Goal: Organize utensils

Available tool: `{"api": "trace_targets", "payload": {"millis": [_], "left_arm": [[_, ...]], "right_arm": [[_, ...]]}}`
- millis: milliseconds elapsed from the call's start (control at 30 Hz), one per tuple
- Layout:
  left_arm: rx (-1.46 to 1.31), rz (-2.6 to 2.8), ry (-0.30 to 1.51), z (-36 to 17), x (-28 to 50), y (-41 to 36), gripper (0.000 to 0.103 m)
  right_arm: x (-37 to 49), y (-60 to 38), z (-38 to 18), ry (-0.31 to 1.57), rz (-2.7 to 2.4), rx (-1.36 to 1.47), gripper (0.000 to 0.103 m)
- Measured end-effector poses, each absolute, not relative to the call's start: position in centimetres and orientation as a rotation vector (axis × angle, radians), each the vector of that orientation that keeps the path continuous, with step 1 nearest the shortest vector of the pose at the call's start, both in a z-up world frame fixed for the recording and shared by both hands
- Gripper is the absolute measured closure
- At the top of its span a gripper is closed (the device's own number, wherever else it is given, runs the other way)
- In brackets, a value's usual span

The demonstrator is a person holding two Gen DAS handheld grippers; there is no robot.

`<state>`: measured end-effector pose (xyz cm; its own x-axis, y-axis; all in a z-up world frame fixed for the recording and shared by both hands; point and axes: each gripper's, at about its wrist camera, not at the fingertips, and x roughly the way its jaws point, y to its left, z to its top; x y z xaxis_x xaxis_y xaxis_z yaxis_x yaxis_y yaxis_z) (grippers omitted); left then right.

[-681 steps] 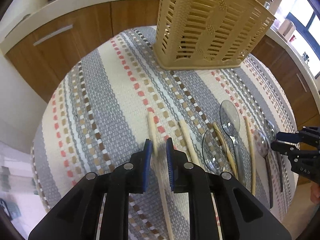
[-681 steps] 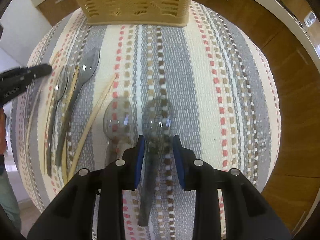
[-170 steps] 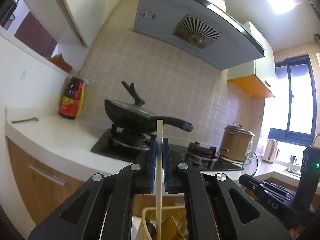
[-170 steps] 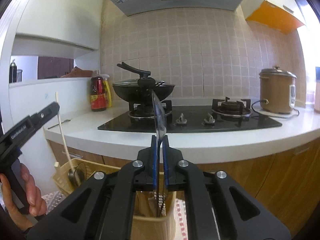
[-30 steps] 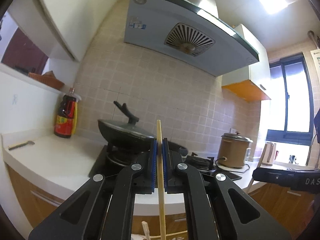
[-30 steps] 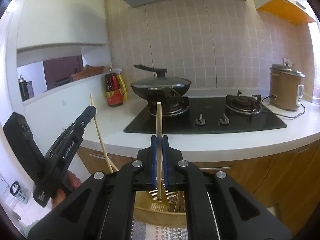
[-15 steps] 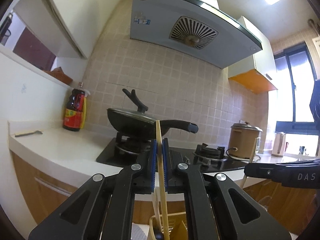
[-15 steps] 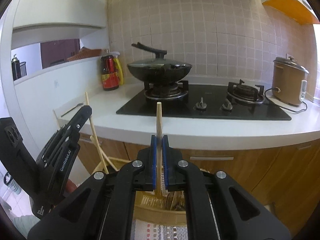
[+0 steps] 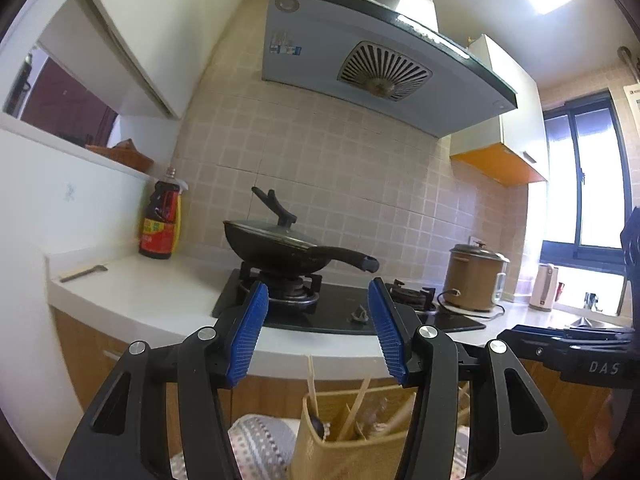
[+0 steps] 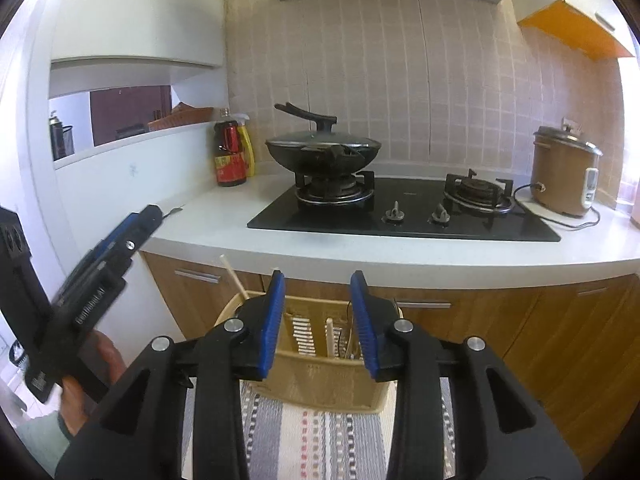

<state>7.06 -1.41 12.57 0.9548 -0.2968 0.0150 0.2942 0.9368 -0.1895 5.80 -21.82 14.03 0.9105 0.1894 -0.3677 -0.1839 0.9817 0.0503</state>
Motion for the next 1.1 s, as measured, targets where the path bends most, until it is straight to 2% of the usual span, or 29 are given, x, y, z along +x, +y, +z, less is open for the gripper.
{"api": "trace_targets", "payload": {"millis": [67,100,133,200,500,633,800,1100], "left_arm": [[-0.18,-0.3,0.02,13.0,5.4,-0.9,0.048],[-0.175,-0.297,0.022,13.1,4.7,-0.8,0.043],[-0.17,-0.292,0.025,13.3,4.0,-0.6,0.042],[-0.164,-0.295,0.029,13.3,2.3,-0.4,0.042],[-0.15,-0.276,0.106,12.0,-2.4,-0.5,0.037],[-0.148,-0.226,0.153,10.1,-3.4,-0.9,0.035],[-0.129,-0.184,0.212,7.7,-3.7,-1.6,0.034],[-0.053,-0.117,0.2,5.4,-2.8,-3.2,0.032]], "right_arm": [[4.3,-21.9,14.1,0.373,0.198,0.024,0.071],[3.8,-21.9,14.2,0.37,0.199,0.029,0.067],[2.8,-22.0,14.1,0.364,0.197,0.032,0.06],[1.2,-22.1,13.8,0.348,0.186,0.035,0.054],[-2.5,-22.0,11.8,0.335,0.135,0.022,0.053],[-4.2,-22.0,10.5,0.279,0.079,0.004,0.038],[-5.4,-22.6,8.5,0.249,0.032,0.014,0.036],[-5.4,-23.9,5.7,0.242,0.019,0.065,0.033]]}}
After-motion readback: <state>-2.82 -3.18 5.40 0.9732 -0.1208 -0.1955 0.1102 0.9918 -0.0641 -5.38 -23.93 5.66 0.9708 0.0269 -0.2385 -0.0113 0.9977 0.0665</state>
